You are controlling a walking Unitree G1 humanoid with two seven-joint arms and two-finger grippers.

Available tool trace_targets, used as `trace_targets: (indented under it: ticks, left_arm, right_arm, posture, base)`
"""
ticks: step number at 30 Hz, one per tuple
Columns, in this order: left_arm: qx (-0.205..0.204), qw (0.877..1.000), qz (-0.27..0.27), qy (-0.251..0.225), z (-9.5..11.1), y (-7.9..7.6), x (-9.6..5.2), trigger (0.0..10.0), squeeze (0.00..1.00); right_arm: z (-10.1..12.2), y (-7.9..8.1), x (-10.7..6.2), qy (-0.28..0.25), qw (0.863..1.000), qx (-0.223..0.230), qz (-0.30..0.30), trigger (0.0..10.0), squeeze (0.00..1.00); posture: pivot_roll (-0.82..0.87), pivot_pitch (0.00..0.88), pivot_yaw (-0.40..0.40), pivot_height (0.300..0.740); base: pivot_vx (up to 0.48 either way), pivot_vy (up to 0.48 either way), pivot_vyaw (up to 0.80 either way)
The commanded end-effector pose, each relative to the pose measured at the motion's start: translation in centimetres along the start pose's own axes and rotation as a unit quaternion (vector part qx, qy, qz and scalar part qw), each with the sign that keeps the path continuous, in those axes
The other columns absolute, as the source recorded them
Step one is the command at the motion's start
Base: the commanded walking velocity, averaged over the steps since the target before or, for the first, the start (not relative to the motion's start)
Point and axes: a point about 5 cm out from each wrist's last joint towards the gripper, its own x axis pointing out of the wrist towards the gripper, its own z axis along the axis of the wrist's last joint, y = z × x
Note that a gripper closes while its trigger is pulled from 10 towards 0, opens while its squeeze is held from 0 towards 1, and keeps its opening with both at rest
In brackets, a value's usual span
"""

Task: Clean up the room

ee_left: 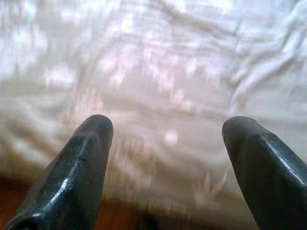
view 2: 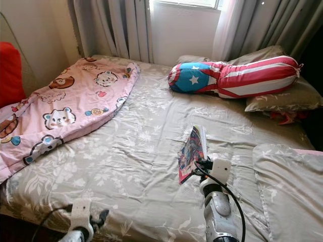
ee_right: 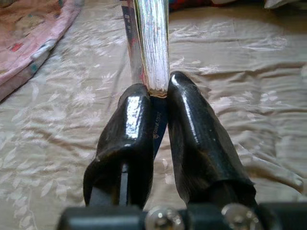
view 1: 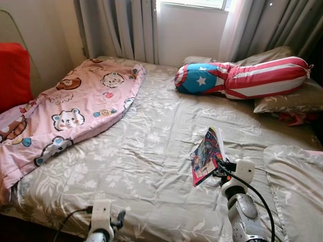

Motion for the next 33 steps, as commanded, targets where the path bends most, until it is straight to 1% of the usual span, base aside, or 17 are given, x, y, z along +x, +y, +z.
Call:
trace_targets:
  ticks: [1, 2, 3, 7, 10, 11, 14, 15, 21, 23, 27, 29, 33]
  left_arm:
    - [0.008, 0.999, -0.005, -0.031, 1.1, 0.1, 0.2, 10.0, 0.0]
    - [0.008, 0.999, -0.005, -0.031, 1.1, 0.1, 0.2, 10.0, 0.0]
    - [0.008, 0.999, -0.004, -0.047, 1.5, 0.3, 0.3, 10.0, 0.0]
    - [0.01, 0.997, 0.002, -0.078, 2.1, 0.5, 0.0, 10.0, 0.0]
    - [0.011, 0.996, 0.001, -0.091, 2.2, 0.5, -0.3, 10.0, 0.0]
    - [0.014, 0.995, -0.004, -0.095, 2.1, 0.4, -0.5, 10.0, 0.0]
    - [0.013, 0.995, -0.005, -0.101, 2.2, 0.3, -0.6, 10.0, 0.0]
    - [0.011, 0.994, -0.003, -0.109, 2.5, 0.2, -0.6, 10.0, 0.0]
    - [0.009, 0.992, -0.008, -0.122, 3.3, -0.3, -0.3, 10.0, 0.0]
    - [0.012, 0.991, -0.011, -0.132, 3.9, -0.3, -0.1, 10.0, 0.0]
    - [0.02, 0.99, -0.015, -0.139, 4.4, -0.3, 0.0, 10.0, 0.0]
    - [0.025, 0.99, -0.016, -0.14, 4.5, -0.2, -0.1, 10.0, 0.0]
    - [0.025, 0.99, -0.014, -0.141, 4.5, -0.2, -0.1, 10.0, 0.0]
  right_arm:
    - [1.5, -0.2, 0.3, -0.045, 0.999, 0.012, -0.013, 10.0, 0.0]
    - [1.5, -0.2, 0.3, -0.045, 0.999, 0.012, -0.013, 10.0, 0.0]
    - [1.5, -0.2, 0.3, -0.046, 0.999, 0.011, -0.011, 10.0, 0.0]
    - [1.6, -0.4, 0.1, -0.05, 0.999, 0.009, -0.01, 10.0, 0.0]
    - [1.6, -0.5, -0.1, -0.053, 0.999, 0.009, -0.009, 10.0, 0.0]
    - [1.8, -0.4, -0.1, -0.06, 0.998, 0.015, -0.005, 10.0, 0.0]
    - [2.1, -0.2, -0.1, -0.072, 0.997, 0.021, 0.002, 10.0, 0.0]
    - [2.2, -0.2, 0.0, -0.071, 0.997, 0.019, 0.001, 10.0, 0.0]
    - [2.2, -0.2, 0.2, -0.064, 0.998, 0.014, 0.002, 10.0, 0.0]
    - [2.1, -0.1, 0.3, -0.051, 0.999, 0.014, -0.001, 10.0, 0.0]
    - [2.0, -0.1, 0.1, -0.056, 0.998, 0.012, 0.0, 10.0, 0.0]
    - [1.9, -0.1, -0.2, -0.068, 0.997, 0.022, 0.0, 10.0, 0.0]
    - [2.0, -0.1, -0.2, -0.067, 0.997, 0.022, -0.004, 10.0, 0.0]
  posture:
    - [0.0, 0.0, -0.075, 0.718]
    - [0.0, 0.0, -0.075, 0.718]
    - [0.0, 0.0, -0.072, 0.718]
    - [-0.01, 0.0, -0.071, 0.718]
    - [-0.01, 0.0, -0.072, 0.718]
    - [-0.01, 0.0, -0.072, 0.718]
    - [-0.01, 0.0, -0.074, 0.718]
    - [-0.01, 0.0, -0.074, 0.718]
    - [-0.01, 0.0, -0.077, 0.718]
    - [-0.01, 0.0, -0.076, 0.718]
    - [-0.01, 0.0, -0.075, 0.688]
    - [-0.01, 0.0, -0.075, 0.688]
    - [-0.01, 0.0, -0.075, 0.688]
  base:
    - [0.0, 0.0, 0.0]
    - [0.0, 0.0, 0.0]
    - [0.0, 0.0, 0.0]
    - [0.0, 0.0, 0.0]
    - [0.0, 0.0, 0.0]
    - [0.0, 0.0, 0.0]
    - [0.0, 0.0, 0.0]
    - [0.0, 0.0, 0.0]
    - [0.0, 0.0, 0.0]
    - [0.0, 0.0, 0.0]
    - [0.0, 0.0, 0.0]
    - [0.0, 0.0, 0.0]
    - [0.0, 0.0, 0.0]
